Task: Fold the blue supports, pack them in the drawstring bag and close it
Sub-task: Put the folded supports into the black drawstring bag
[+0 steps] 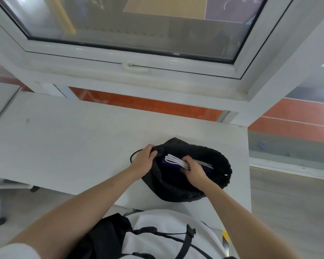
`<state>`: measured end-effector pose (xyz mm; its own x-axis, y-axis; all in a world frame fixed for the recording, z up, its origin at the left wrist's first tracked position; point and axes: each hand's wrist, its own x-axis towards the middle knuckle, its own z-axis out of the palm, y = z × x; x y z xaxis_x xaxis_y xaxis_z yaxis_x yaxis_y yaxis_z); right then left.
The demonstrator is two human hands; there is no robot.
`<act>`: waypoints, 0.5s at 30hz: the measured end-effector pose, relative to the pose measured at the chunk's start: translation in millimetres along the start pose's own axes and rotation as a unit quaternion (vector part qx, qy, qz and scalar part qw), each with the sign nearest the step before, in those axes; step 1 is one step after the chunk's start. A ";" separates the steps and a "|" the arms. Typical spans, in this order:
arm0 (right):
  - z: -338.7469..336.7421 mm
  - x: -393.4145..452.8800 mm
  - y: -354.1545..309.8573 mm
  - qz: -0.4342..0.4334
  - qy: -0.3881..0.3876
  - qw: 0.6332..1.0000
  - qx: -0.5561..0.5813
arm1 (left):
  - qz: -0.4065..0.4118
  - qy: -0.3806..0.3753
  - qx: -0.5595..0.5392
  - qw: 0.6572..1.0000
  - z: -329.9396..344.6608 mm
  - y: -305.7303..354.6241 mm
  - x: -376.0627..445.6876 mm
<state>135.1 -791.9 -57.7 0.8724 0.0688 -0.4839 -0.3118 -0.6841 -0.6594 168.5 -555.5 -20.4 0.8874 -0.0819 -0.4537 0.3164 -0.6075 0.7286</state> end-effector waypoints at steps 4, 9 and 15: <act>5.5 14.6 -4.1 -0.004 -0.030 0.997 -0.069 | 0.012 0.004 -0.025 1.000 -4.6 1.3 -5.9; 5.5 28.8 -6.7 -0.014 -0.079 0.985 -0.150 | 0.035 0.025 -0.026 0.999 -10.4 6.4 -8.5; 20.7 19.5 -8.4 0.031 -0.051 0.993 -0.098 | 0.053 0.015 -0.005 0.998 -8.9 -1.9 -11.4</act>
<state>147.0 -769.8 -73.5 0.8079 0.0897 -0.5824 -0.2752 -0.8165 -0.5076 160.8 -546.4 -12.0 0.9254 -0.1225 -0.3586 0.2233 -0.5884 0.7772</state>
